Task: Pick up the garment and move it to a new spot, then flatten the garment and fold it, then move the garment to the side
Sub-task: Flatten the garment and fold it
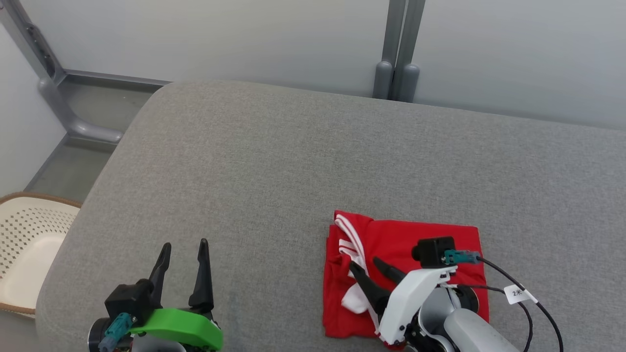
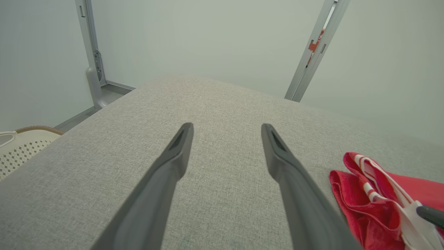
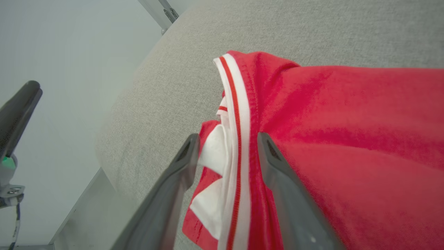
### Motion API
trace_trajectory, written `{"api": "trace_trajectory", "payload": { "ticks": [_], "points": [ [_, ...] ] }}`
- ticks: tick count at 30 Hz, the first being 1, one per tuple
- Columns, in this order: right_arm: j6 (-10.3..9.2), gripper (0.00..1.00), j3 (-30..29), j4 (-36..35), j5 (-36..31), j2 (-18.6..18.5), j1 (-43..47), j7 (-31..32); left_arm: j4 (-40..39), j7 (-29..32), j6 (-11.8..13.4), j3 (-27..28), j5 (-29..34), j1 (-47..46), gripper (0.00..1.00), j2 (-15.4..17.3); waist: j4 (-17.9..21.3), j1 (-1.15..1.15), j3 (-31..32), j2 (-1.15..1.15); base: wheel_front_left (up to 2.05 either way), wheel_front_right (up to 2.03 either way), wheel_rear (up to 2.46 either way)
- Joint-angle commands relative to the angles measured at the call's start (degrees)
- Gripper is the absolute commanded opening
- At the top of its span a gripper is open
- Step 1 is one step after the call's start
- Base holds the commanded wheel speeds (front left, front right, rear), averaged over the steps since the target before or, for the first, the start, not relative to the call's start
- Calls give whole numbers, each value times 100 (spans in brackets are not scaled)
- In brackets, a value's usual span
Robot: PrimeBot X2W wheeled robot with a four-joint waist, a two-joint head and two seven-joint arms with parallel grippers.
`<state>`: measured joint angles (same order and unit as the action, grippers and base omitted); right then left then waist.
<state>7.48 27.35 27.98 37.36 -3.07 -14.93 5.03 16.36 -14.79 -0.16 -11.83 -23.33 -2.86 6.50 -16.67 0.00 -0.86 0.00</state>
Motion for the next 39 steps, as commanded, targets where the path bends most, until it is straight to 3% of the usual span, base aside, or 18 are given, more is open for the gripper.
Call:
{"api": "trace_trajectory", "payload": {
  "ticks": [1, 6, 11, 18, 21, 28, 37, 38, 39],
  "points": [
    [2, 100, 53, -57, 67, -7, -78, -73, 8, -34, 20, 8, 21, -40, 100, 26, 76, 0, 38, 0, 0, 0, 0],
    [2, 100, 182, -476, 319, -34, -72, -327, 10, -40, 20, 33, 4, 43, 100, 67, 320, 0, 178, 0, 0, 0, 0],
    [2, 100, -26, -1176, 456, -355, -65, -588, -64, -42, 62, 49, -6, 118, 100, 81, 596, 0, 263, 0, 0, 0, 0],
    [2, 100, -1029, -1641, -164, -1182, 102, -838, -278, -38, 120, 123, 16, 213, 100, 66, 881, 0, 279, 0, 0, 0, 0],
    [2, 100, -1399, -1597, -501, -1322, 239, -836, -357, -41, 123, 156, 28, 243, 100, 55, 929, 0, 256, 0, 0, 0, 0],
    [2, 100, -1731, -1566, -845, -1238, 426, -786, -419, -44, 78, 235, 76, 267, 100, -9, 975, 0, 186, 0, 0, 0, 0],
    [2, 100, -1086, -1142, -928, -1035, 435, -392, -333, -44, 13, 239, 102, 165, 100, -71, 857, 0, 178, 0, 0, 0, 0],
    [2, 98, -1012, -1076, -918, -996, 439, -352, -323, -44, 9, 238, 105, 163, 100, -75, 833, 0, 179, 0, 0, 0, 0],
    [2, 84, -918, -988, -886, -938, 440, -305, -312, -43, 5, 243, 108, 162, 100, -80, 803, 0, 178, 0, 0, 0, 0]
  ]
}}
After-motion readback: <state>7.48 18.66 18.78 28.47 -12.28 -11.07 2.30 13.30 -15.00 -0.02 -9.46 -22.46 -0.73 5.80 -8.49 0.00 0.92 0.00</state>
